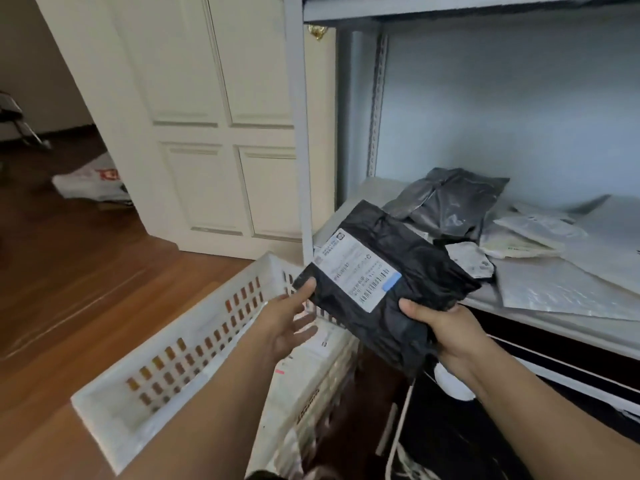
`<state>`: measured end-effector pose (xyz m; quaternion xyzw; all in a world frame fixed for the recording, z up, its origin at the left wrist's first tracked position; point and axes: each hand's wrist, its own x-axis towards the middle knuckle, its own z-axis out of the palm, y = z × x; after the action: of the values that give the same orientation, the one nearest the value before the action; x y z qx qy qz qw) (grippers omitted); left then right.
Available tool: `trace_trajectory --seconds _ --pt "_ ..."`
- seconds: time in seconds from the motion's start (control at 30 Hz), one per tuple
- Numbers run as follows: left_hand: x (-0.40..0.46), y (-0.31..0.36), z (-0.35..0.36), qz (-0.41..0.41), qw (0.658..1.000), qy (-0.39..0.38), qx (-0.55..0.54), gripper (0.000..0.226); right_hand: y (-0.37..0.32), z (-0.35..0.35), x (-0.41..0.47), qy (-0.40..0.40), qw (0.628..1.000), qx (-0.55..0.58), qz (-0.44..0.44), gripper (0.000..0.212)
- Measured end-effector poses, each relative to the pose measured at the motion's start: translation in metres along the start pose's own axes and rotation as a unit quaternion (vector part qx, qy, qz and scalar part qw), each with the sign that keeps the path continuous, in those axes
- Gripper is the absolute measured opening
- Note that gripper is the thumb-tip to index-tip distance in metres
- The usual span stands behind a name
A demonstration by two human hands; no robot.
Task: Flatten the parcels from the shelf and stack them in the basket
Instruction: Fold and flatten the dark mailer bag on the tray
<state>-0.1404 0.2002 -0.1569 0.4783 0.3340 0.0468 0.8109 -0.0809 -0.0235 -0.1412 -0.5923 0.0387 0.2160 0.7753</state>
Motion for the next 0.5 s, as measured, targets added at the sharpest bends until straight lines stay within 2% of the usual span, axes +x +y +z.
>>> trace_trajectory --seconds 0.07,0.13,0.2,0.27,0.3,0.37,0.4,0.5 --pt "0.005 0.000 -0.010 -0.033 0.997 -0.055 -0.048 0.040 0.018 0.035 0.016 -0.009 1.000 -0.007 0.013 0.034" --pt "0.014 -0.005 -0.015 -0.038 0.992 -0.086 -0.085 0.038 0.037 0.066 0.028 -0.037 0.998 -0.026 0.040 0.032" --pt "0.029 -0.009 -0.023 -0.032 0.993 -0.064 -0.094 0.034 0.054 0.088 0.040 -0.042 0.995 -0.062 0.061 0.036" --pt "0.053 -0.016 -0.041 -0.033 0.995 0.001 -0.094 0.029 0.065 0.095 0.055 -0.031 0.979 -0.194 0.052 0.049" --pt "0.066 -0.022 -0.050 -0.040 0.993 0.034 -0.103 0.031 0.067 0.094 0.063 -0.032 0.950 -0.309 0.031 0.059" --pt "0.092 -0.036 -0.072 -0.057 0.986 0.107 -0.112 0.034 0.072 0.087 0.076 -0.063 0.854 -0.516 -0.020 0.076" --pt "0.100 -0.043 -0.081 -0.065 0.982 0.148 -0.093 0.033 0.075 0.083 0.081 -0.092 0.797 -0.594 -0.052 0.077" --pt "0.126 -0.069 -0.108 -0.093 0.961 0.259 0.030 0.031 0.085 0.078 0.098 -0.196 0.592 -0.771 -0.129 0.071"
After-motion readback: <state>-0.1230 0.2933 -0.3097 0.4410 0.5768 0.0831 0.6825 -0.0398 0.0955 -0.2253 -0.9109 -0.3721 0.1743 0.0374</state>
